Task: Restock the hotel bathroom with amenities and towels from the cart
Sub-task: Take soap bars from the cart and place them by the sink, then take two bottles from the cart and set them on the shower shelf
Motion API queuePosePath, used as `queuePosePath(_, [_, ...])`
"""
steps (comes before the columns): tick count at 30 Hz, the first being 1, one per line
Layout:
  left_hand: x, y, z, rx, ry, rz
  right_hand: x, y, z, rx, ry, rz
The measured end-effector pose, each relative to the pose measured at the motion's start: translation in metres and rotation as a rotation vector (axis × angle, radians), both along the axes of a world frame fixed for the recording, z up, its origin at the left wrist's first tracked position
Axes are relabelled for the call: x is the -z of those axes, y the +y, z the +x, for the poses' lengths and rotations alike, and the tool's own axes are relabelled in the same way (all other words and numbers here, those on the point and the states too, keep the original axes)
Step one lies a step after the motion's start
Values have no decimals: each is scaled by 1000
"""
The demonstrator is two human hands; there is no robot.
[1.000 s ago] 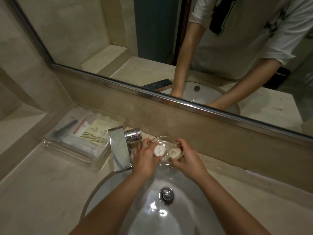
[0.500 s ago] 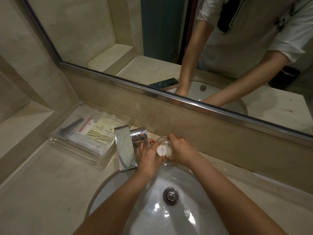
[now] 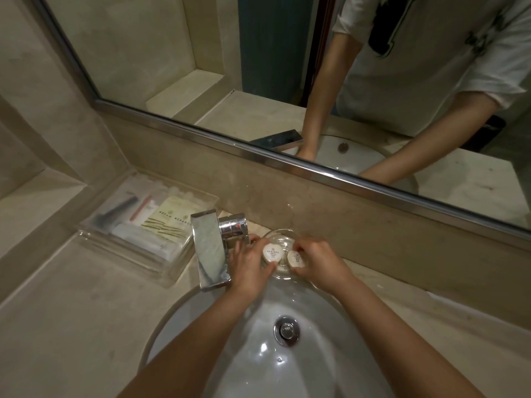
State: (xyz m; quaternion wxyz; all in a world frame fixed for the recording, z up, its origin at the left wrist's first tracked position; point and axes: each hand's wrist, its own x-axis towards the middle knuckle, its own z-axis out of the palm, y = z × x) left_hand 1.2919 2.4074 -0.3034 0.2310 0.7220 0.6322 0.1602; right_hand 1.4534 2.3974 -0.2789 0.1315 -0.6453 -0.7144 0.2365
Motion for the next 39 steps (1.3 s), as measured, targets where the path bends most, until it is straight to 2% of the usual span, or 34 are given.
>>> queuePosePath(14, [-5, -11, 1, -2, 12, -23, -1, -15, -13, 114, -119, 147])
queuePosePath(19, [-26, -27, -6, 103, -110, -13, -18, -34, -3, 115, -62, 163])
queuePosePath(23, [-51, -51, -21, 287, -214, -175, -39, -58, -5, 79, 32, 96])
queuePosePath(26, [-71, -72, -42, 344, -257, -219, -59, -80, -16, 41, 29, 55])
queuePosePath(31, [-114, -112, -96, 362, -203, -184, -92, -115, -55, -74, 48, -1])
queuePosePath(39, [-163, -202, -220, 253, -85, -159, -142, -173, -159, -298, 46, -38])
